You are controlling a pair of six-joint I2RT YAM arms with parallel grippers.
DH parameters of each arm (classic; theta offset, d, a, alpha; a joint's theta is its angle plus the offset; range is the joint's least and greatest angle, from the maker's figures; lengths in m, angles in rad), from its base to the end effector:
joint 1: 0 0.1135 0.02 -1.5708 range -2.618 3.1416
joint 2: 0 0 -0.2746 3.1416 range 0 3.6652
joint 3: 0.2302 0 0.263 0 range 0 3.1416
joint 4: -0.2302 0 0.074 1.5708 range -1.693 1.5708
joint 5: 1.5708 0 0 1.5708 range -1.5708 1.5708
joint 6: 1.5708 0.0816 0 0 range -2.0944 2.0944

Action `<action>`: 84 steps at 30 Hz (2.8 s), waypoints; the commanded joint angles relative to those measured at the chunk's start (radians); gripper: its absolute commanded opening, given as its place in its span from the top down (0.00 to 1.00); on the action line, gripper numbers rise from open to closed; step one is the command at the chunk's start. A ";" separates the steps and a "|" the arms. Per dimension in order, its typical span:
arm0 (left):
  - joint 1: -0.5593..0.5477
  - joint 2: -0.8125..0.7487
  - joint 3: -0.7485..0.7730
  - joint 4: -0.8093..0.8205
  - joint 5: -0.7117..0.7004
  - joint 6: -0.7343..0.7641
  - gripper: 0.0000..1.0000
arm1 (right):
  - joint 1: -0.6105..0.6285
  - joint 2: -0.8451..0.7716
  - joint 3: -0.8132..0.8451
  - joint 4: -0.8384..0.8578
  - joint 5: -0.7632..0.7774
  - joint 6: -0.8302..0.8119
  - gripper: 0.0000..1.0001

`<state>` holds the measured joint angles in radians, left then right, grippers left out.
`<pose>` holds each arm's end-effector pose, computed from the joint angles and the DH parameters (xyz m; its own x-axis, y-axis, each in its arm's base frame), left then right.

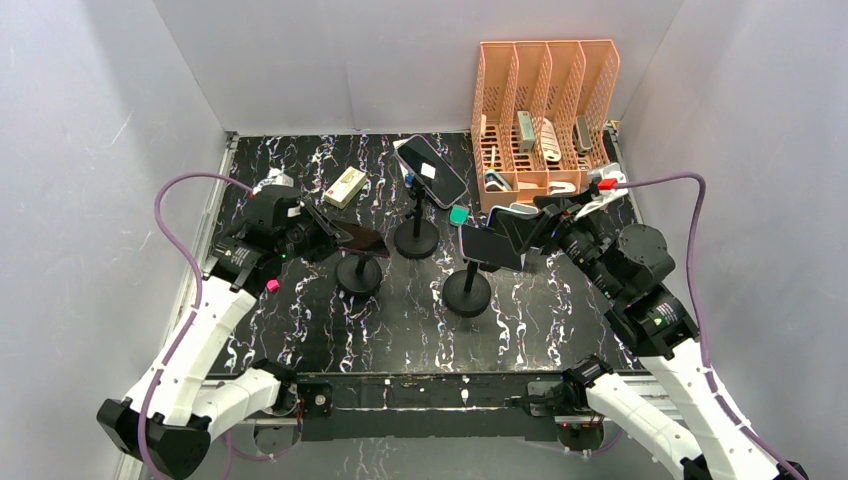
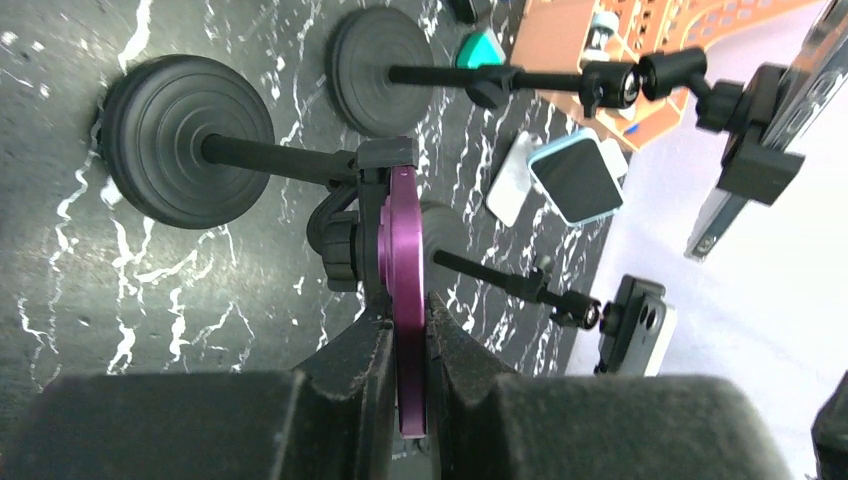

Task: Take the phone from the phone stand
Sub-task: Pick up the phone stand with the phone at the center of the board, then place the phone stand with the phone at the center of the board.

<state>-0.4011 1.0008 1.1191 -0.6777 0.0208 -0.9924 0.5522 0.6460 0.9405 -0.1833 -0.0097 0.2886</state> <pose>0.2303 -0.0995 0.3519 -0.6075 -0.6517 -0.4541 -0.1868 0.6729 -0.7157 0.1554 0.0967 0.4278 -0.0611 0.2967 -0.9530 -0.5376 0.7947 0.2818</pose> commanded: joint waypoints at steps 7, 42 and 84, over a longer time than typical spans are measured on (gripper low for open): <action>0.004 -0.014 -0.013 0.192 0.337 0.002 1.00 | 0.003 0.005 0.056 0.026 -0.033 0.001 0.07; 0.003 0.115 -0.168 0.271 0.614 0.414 1.00 | 0.113 0.384 0.320 -0.035 -0.392 -0.119 0.01; 0.003 0.112 -0.048 0.158 0.547 0.444 0.72 | 0.391 0.423 0.242 -0.021 -0.163 -0.205 0.01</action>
<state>-0.3946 1.1412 1.0393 -0.4896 0.5571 -0.5575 0.9382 1.0874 1.1816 -0.2512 -0.1616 0.0753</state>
